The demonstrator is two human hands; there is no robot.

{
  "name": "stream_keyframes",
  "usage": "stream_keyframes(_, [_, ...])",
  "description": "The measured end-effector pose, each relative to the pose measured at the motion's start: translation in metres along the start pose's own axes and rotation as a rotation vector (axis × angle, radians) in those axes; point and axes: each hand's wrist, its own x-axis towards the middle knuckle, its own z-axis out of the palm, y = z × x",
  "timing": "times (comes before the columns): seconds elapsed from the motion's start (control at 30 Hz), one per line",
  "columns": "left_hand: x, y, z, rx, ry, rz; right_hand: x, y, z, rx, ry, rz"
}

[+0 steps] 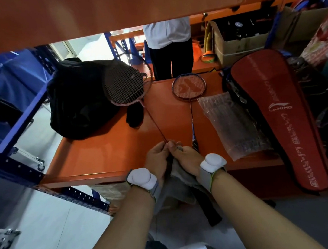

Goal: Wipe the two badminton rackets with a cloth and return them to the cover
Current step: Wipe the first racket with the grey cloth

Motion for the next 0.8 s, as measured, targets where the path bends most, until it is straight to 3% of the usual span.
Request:
stream_keyframes(0.2, [-0.006, 0.001, 0.006, 0.069, -0.017, -0.040, 0.003, 0.009, 0.000, 0.083, 0.059, -0.082])
stream_keyframes(0.37, [-0.015, -0.016, 0.006, 0.098, 0.096, -0.121, 0.005, 0.020, 0.005, -0.003, 0.141, -0.203])
stream_keyframes(0.47, [-0.015, -0.036, 0.014, -0.149, 0.162, -0.244, 0.007, 0.021, 0.008, -0.044, 0.211, -0.267])
stream_keyframes(0.57, [-0.021, -0.041, 0.007, -0.237, 0.083, -0.332, 0.009, 0.020, 0.009, -0.043, 0.248, -0.294])
stream_keyframes(0.67, [-0.021, -0.046, -0.010, -0.087, 0.178, -0.365, 0.013, 0.013, 0.012, 0.034, 0.287, -0.325])
stream_keyframes(0.7, [-0.027, -0.051, -0.014, -0.011, 0.159, -0.414, 0.015, 0.011, 0.013, 0.055, 0.303, -0.332])
stream_keyframes(0.8, [-0.051, -0.070, -0.014, -0.076, -0.011, -0.605, 0.024, 0.005, 0.019, 0.053, 0.414, -0.339])
